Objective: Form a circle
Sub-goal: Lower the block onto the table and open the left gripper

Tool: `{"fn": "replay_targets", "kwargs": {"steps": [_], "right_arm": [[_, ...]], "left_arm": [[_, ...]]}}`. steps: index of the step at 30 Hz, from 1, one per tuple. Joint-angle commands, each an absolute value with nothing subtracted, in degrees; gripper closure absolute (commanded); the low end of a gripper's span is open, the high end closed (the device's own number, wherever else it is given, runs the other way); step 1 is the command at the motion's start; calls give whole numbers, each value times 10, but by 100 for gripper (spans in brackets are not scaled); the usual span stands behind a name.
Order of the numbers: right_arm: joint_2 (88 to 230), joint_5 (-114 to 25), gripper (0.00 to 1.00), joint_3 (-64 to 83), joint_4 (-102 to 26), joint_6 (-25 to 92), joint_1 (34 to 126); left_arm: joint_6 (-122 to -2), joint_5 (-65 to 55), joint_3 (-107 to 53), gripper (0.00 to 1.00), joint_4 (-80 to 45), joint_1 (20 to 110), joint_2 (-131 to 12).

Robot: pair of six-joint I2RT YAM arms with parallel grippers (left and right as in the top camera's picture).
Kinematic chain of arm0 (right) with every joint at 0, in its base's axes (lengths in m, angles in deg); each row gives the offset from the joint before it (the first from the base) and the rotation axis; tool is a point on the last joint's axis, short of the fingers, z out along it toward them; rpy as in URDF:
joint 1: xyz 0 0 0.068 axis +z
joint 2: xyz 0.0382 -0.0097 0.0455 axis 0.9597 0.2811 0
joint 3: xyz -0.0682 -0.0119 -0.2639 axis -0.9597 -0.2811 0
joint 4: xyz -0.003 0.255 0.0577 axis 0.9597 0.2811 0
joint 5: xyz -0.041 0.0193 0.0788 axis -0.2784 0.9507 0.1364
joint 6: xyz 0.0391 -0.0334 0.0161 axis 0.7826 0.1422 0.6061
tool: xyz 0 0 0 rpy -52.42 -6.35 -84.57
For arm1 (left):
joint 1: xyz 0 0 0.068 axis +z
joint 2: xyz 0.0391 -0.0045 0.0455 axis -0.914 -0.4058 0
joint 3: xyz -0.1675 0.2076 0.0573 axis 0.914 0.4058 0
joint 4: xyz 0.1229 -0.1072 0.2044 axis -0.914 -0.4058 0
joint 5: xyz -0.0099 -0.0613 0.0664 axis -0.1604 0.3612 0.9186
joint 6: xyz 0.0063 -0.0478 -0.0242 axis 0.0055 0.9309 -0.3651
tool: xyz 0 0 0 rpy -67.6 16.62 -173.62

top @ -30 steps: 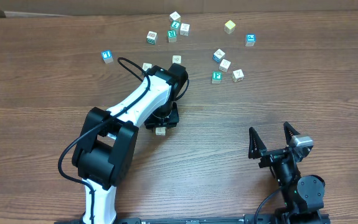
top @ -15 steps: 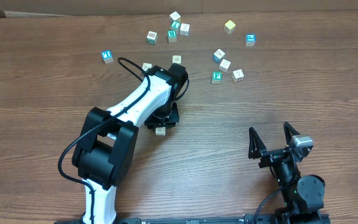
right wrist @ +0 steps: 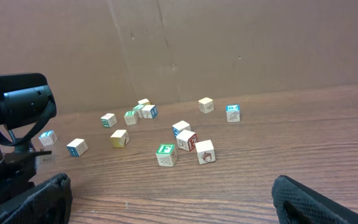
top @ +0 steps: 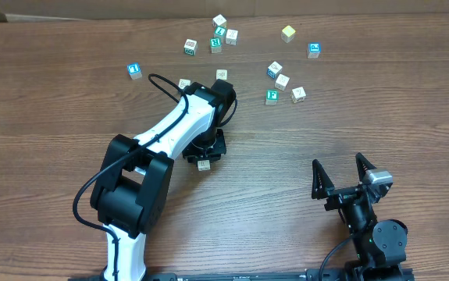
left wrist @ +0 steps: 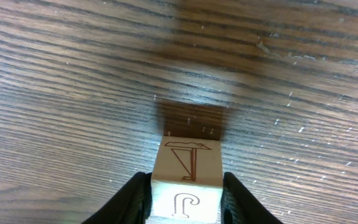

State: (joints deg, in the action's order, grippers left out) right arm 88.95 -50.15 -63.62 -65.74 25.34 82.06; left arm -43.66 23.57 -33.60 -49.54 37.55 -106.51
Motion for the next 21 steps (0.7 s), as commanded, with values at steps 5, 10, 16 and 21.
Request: {"fn": "replay_targets", "kwargs": {"steps": [5,10,16,21], "right_arm": [[885,-507,0,-642,-661,251,823],[885,-507,0,-642,-661,251,823],[885,-507,0,-642,-661,251,823],[885,-507,0,-642,-661,251,823]], "left_arm": [[-427,231,-331,58,-497,375,-1057],[-428,231,-331,68,-497,375,-1057],[-442,232,-331,68,-490,375,-1057],[-442,232,-331,68,-489,375,-1057]]}}
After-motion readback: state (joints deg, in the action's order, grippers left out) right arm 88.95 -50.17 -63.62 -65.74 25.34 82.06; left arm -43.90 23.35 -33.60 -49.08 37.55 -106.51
